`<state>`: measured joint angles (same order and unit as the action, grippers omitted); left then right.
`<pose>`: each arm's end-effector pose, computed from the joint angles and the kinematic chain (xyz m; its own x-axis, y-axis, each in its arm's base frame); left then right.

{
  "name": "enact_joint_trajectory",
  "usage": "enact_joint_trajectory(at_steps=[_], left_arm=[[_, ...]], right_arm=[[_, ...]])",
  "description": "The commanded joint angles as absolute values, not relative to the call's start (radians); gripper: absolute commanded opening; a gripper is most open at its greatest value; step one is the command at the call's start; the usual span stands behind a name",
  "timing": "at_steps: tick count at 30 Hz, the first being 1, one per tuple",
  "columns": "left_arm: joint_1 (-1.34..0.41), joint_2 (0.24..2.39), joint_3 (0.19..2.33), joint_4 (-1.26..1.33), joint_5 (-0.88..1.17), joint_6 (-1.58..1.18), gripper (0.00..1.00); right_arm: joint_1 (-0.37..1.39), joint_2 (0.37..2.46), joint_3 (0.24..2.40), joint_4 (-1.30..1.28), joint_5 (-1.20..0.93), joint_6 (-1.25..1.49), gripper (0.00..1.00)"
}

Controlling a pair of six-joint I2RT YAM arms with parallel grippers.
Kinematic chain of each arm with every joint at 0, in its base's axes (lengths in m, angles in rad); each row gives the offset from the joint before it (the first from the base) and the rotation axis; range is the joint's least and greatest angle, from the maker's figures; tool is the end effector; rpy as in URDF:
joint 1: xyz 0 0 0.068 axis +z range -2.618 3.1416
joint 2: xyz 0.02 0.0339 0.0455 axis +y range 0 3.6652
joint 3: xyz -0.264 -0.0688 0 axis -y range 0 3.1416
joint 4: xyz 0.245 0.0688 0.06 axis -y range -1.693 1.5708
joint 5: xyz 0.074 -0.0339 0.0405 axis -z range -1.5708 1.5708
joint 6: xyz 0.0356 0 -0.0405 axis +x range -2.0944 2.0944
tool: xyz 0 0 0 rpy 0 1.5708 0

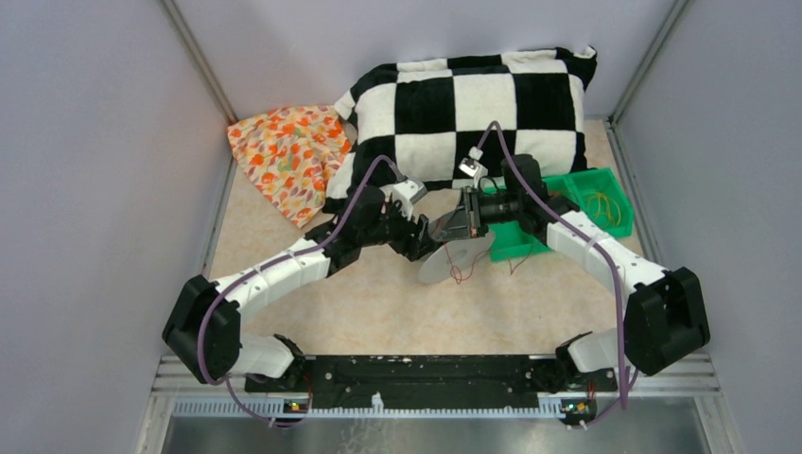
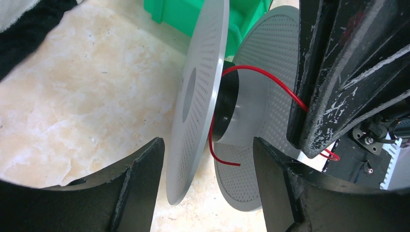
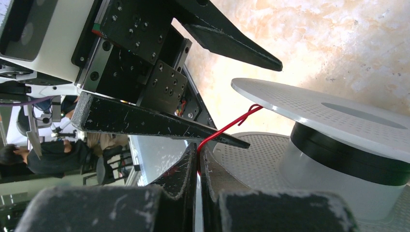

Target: Wrap the cables

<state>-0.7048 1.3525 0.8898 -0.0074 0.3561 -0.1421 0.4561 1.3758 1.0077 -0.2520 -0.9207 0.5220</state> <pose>0.2240 -0.2068 0.2669 -0.4611 0.2179 -0.8602 0.7866 0.5490 -0.2826 0.2540 0.1562 0.2848 -0.8752 -0.0932 -0.4748 -0.4751 0.3513 0.8068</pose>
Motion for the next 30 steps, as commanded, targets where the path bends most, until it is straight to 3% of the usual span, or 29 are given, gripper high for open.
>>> enact_joint_trajectory(at_steps=[1,17,21,27,30], left_arm=[[-0.701,1.351,0.882,0.078,0.388,-0.164,0.72],[-0.701,1.397,0.882,0.129,0.394,-0.192,0.58],[-0.701,1.392,0.881,0.124,0.385,-0.190,0.43],[-0.701,1.381,0.874,0.126,0.364,-0.200,0.02],[-0.702,1.387,0.884,0.108,0.352,-0.206,0.00]], right_arm=[[0.466,1.340,0.997,-0.174,-0.947,0.544,0.00],[0.467,1.337,0.968,-0.132,-0.956,0.567,0.00],[0.466,1.339,0.967,-0.129,-0.953,0.568,0.00],[0.466,1.338,0.968,-0.147,-0.941,0.564,0.00],[0.465,1.332,0.975,-0.164,-0.930,0.564,0.04]])
